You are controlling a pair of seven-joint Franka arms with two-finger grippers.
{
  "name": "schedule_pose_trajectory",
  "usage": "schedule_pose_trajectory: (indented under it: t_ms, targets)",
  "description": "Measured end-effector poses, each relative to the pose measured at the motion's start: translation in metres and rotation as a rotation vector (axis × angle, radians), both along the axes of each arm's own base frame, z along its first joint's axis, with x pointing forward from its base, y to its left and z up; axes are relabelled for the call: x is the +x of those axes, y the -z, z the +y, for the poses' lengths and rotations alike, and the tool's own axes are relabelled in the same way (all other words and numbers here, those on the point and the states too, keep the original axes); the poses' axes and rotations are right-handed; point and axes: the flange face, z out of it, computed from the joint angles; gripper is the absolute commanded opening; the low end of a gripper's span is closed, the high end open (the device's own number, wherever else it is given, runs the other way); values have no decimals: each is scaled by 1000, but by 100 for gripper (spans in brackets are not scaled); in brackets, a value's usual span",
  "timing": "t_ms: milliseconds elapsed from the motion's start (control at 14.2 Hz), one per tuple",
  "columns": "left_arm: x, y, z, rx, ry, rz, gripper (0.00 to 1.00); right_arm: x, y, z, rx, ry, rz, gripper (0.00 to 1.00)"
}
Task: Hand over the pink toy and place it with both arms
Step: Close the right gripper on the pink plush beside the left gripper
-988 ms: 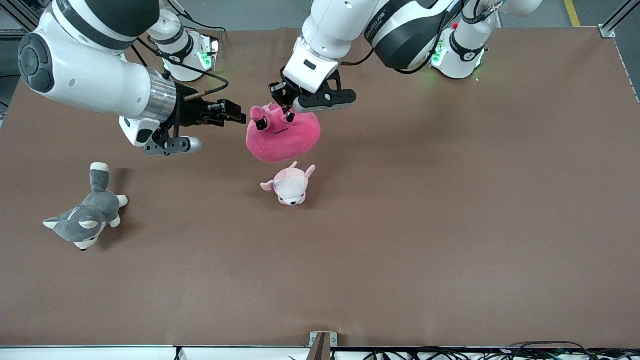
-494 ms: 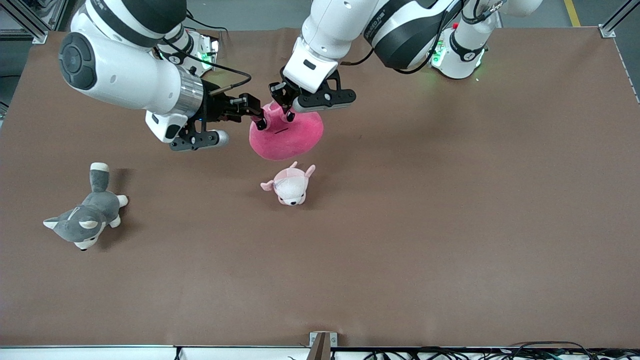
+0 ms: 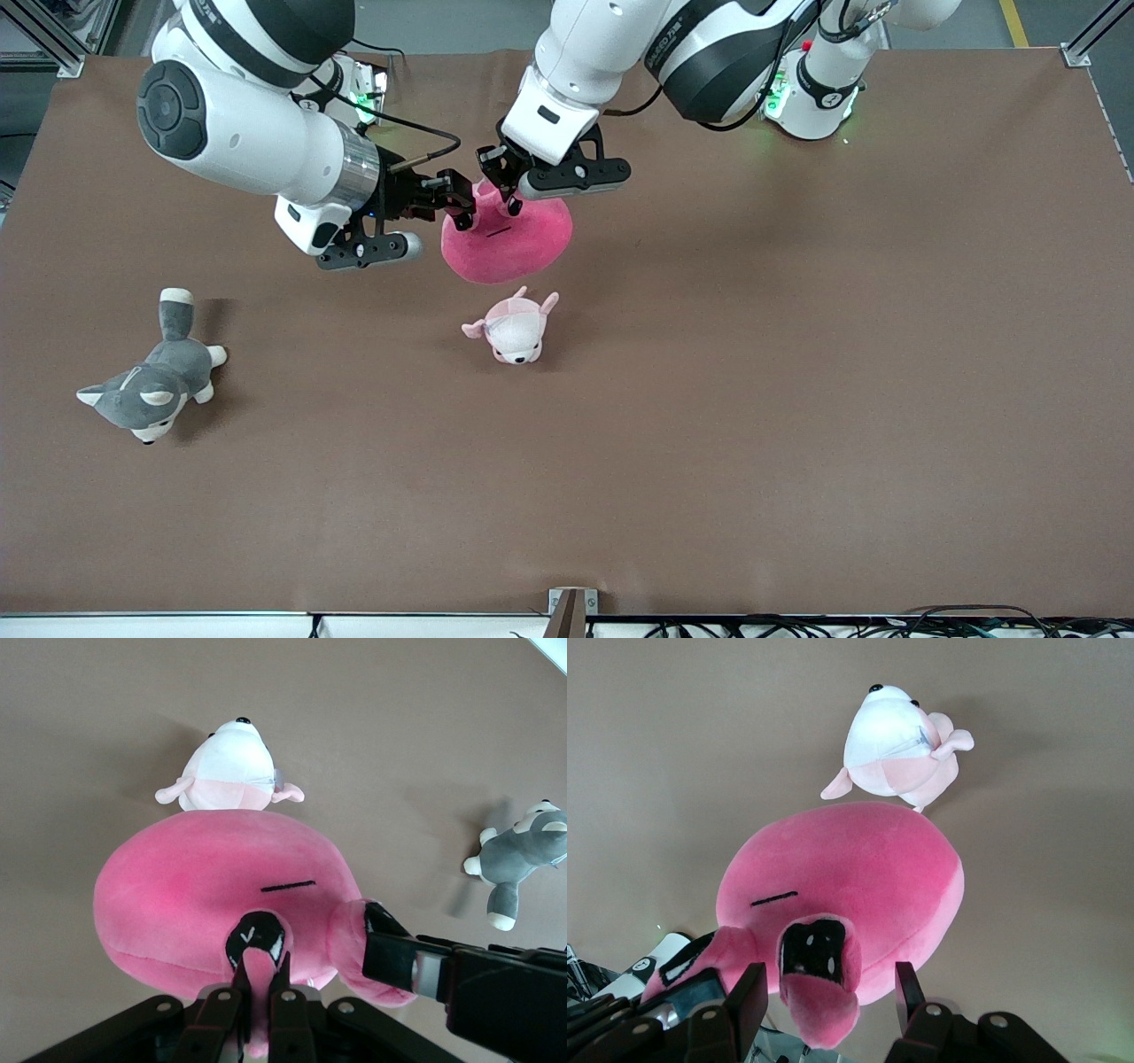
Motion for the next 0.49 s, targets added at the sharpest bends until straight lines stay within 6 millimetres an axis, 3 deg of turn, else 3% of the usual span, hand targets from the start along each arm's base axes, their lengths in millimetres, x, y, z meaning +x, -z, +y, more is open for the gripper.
schedule_pose_trajectory:
  t_ms: [494]
  targets:
    - [0, 0, 0, 0, 0, 0, 2, -1, 1, 2, -1, -4, 1, 62]
